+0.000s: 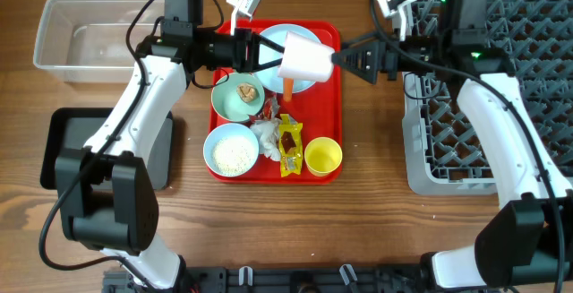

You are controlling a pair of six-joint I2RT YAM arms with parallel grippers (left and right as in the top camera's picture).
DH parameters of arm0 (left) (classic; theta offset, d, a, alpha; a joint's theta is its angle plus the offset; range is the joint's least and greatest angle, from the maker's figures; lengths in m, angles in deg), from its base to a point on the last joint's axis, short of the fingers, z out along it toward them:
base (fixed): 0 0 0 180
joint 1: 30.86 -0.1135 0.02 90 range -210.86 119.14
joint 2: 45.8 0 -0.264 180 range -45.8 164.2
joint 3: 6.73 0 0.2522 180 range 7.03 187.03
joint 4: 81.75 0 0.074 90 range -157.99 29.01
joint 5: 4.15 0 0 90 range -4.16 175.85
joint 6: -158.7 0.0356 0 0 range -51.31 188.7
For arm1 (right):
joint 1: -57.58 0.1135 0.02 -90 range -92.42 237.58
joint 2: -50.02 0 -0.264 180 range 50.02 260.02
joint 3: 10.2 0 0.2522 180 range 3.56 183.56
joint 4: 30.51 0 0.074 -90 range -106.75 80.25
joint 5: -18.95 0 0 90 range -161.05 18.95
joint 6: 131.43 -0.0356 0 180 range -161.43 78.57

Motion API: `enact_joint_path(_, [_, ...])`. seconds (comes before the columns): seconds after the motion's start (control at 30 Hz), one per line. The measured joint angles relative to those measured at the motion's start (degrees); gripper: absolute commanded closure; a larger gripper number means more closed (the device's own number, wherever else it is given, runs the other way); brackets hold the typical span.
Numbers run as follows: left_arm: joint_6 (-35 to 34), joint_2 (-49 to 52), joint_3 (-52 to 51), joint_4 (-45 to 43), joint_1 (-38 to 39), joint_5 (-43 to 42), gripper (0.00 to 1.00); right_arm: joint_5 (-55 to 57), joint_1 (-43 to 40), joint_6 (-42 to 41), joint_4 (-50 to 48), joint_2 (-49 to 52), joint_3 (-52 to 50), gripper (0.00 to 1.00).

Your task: Sort waste into correct bins and load items into the dishwasher rack

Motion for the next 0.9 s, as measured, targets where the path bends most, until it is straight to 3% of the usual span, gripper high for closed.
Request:
enact_joint_path(0.23, [0.02,0.0,0.0,-1.31,0.0,-0.59,0.96,-2.84,3.58,1.07,0.35,0.0,0.0,0.29])
enact_joint_path(0.53, [0.24,0.0,0.0,-1.44,-0.17,-1.25,0.96,-2.38,6.32,0.09,-1.57,0.0,0.0,0.39])
enact_joint_path(0.77, [0.15,-0.02,0.24,-2.19,0.11,-0.55,0.96,-1.97,6.51,-9.84,-12.13,0.02,-0.48,0.39])
enact_joint_path(0.9, [-0.26,-0.02,0.33,-3.82,0.28,0.04,0.96,-1.29,6.62,-11.63,-12.9,0.02,-0.52,0.39])
